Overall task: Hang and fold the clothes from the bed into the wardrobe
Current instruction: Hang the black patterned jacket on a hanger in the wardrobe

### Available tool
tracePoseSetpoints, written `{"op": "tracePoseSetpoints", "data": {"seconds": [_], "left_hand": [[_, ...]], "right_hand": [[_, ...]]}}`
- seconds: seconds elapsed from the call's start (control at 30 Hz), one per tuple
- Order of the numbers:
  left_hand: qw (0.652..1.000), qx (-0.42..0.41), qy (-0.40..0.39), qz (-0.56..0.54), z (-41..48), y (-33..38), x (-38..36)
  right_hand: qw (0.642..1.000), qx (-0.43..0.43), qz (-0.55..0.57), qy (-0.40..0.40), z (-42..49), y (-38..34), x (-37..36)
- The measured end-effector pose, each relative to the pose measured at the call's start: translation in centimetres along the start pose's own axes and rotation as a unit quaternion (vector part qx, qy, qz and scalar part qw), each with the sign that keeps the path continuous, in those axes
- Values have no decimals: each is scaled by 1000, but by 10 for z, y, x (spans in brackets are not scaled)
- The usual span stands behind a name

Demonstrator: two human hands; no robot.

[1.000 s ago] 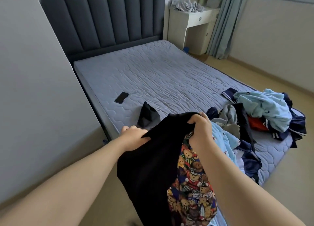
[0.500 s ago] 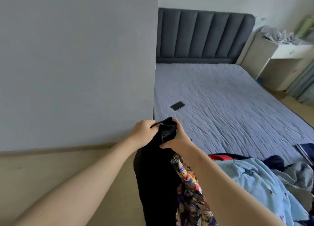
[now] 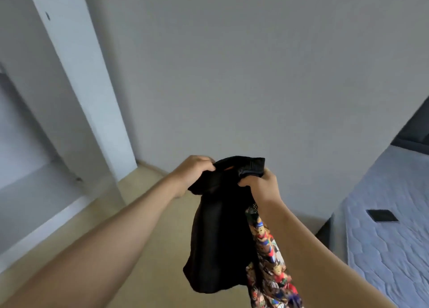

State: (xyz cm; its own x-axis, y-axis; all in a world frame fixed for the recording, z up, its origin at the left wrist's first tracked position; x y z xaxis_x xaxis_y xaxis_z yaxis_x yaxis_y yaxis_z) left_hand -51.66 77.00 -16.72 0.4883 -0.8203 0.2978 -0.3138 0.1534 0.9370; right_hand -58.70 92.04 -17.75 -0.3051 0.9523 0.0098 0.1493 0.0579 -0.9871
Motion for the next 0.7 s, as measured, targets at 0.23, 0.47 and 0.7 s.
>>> {"op": "tracePoseSetpoints", "data": {"seconds": [0.23, 0.47, 0.7], "left_hand": [[992, 42, 49, 112, -12, -38, 141], [973, 135, 189, -3, -31, -94, 255], [926, 190, 324, 28, -53, -153, 330]], "right_hand": [[994, 31, 6, -109, -19, -4, -145], [979, 50, 22, -196, -38, -10, -256], [945, 30, 1, -324, -62, 1, -371]]}}
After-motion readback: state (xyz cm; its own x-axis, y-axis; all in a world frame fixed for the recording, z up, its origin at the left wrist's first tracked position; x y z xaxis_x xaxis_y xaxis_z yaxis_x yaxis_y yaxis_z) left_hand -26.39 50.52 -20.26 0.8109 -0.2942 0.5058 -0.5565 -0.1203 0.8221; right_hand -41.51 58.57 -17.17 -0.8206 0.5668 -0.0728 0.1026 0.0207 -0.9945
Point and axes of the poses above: each hand's wrist, its own z-axis towards the middle knuckle, its own x-axis out of the back of the hand, y = z × x, the point moved 2 cm from there along z, towards the middle knuckle, and after that the axes turned 9 degrees about y, right-handed, at the moved point
